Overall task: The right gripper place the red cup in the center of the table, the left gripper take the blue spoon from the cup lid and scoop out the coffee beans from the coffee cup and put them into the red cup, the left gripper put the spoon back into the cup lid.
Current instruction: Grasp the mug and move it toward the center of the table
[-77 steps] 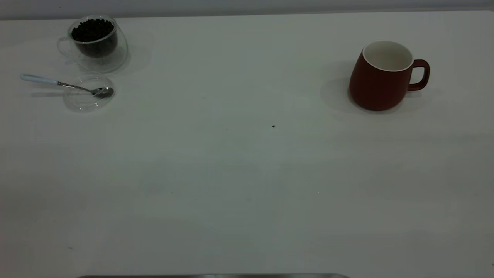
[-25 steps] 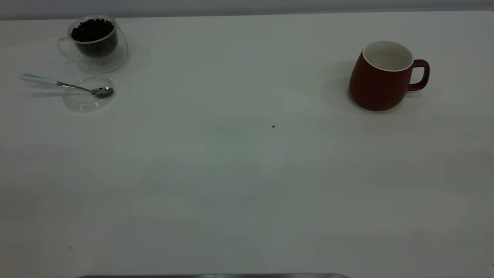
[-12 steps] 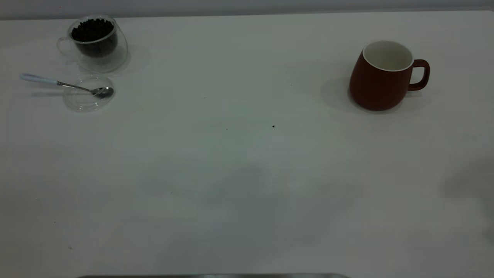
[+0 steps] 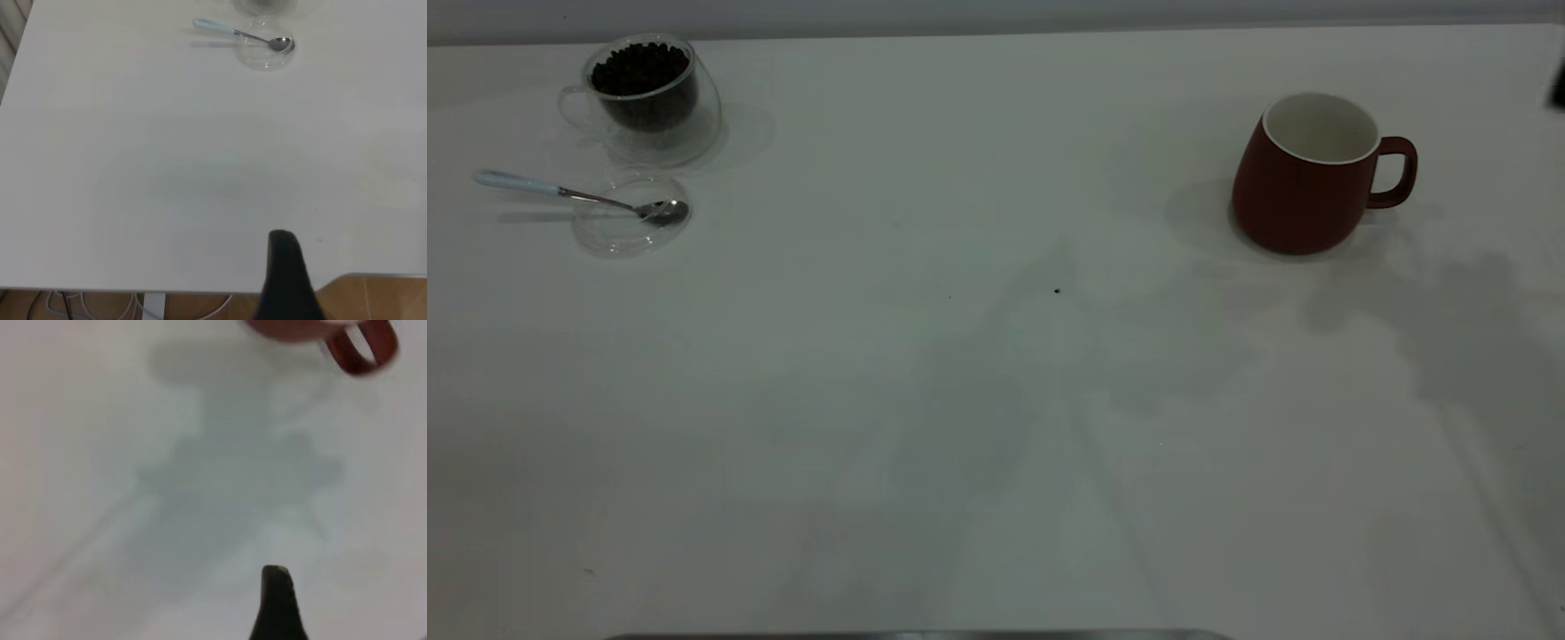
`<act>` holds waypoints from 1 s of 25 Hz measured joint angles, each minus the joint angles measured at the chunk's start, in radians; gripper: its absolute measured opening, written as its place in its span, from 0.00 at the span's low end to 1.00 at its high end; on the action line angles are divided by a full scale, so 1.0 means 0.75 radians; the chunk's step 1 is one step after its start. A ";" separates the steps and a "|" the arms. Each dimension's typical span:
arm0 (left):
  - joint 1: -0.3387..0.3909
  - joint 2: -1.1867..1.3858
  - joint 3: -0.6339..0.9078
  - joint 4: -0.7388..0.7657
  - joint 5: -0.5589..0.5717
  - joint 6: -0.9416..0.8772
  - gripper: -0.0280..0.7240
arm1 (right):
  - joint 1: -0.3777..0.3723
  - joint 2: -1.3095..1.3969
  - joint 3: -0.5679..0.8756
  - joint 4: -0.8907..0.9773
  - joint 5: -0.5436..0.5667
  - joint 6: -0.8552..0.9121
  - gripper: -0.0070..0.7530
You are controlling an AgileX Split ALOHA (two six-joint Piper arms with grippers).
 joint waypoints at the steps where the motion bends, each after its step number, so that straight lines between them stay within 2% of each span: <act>1: 0.000 0.000 0.000 0.000 0.000 0.000 0.82 | 0.001 0.051 -0.016 0.000 -0.016 -0.009 0.78; 10: 0.000 0.000 0.000 0.000 0.000 0.000 0.82 | 0.001 0.382 -0.225 -0.084 -0.114 -0.102 0.78; 17: 0.000 0.000 0.000 0.000 0.000 0.000 0.82 | 0.001 0.563 -0.397 -0.119 -0.131 -0.153 0.78; 25: 0.000 0.000 0.000 0.000 0.000 0.000 0.82 | 0.001 0.637 -0.452 -0.088 -0.192 -0.234 0.78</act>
